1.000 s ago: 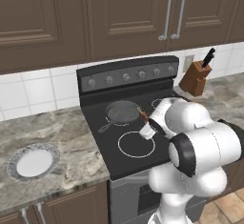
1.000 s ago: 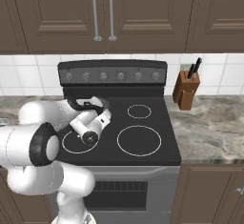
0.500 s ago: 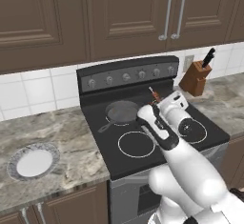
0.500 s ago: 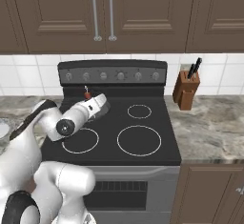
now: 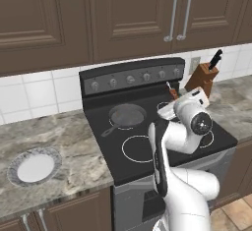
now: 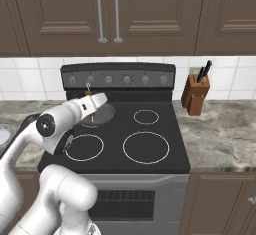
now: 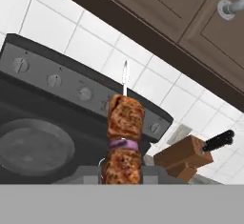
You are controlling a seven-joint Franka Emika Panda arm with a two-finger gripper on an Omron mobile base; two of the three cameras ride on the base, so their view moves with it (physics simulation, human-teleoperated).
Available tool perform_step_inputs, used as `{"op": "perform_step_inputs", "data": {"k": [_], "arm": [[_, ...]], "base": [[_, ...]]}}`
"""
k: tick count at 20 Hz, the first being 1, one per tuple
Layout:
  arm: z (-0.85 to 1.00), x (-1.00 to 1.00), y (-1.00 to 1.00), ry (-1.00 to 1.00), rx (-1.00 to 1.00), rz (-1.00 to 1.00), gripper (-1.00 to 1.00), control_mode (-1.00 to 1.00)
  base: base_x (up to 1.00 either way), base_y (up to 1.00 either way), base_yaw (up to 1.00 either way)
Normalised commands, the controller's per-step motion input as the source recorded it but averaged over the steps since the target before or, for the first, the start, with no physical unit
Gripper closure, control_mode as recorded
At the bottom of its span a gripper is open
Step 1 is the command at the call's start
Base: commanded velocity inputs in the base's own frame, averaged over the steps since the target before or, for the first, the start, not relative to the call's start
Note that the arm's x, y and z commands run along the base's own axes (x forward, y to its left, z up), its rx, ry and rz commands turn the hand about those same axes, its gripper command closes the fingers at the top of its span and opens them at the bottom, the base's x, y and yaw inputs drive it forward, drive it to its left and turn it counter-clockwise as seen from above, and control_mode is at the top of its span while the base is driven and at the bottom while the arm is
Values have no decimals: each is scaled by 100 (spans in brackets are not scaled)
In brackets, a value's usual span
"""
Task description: Place the cold items (potato and kiwi) from the fridge in one tupperware on the dining counter. Place the warm items (kebab skewer and hot dog) in the stove area in another tupperware.
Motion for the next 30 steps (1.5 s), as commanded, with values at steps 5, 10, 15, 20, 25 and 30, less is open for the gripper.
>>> {"op": "perform_step_inputs", "data": {"k": [5, 10, 15, 20, 25, 30], "arm": [[9, -100, -80, 64, -19, 0, 100, -100], [-52, -95, -13, 73, -33, 0, 100, -100], [-80, -5, 40, 27, -23, 10, 100, -100], [-26, 0, 6, 11, -8, 23, 100, -100], [-16, -4, 0, 0, 0, 8, 100, 100], [0, 0, 0, 0, 0, 0, 100, 100]], "base": [[0, 0, 0], [0, 0, 0], [0, 0, 0], [0, 0, 0], [-10, -2, 0], [-89, -40, -20]]}}
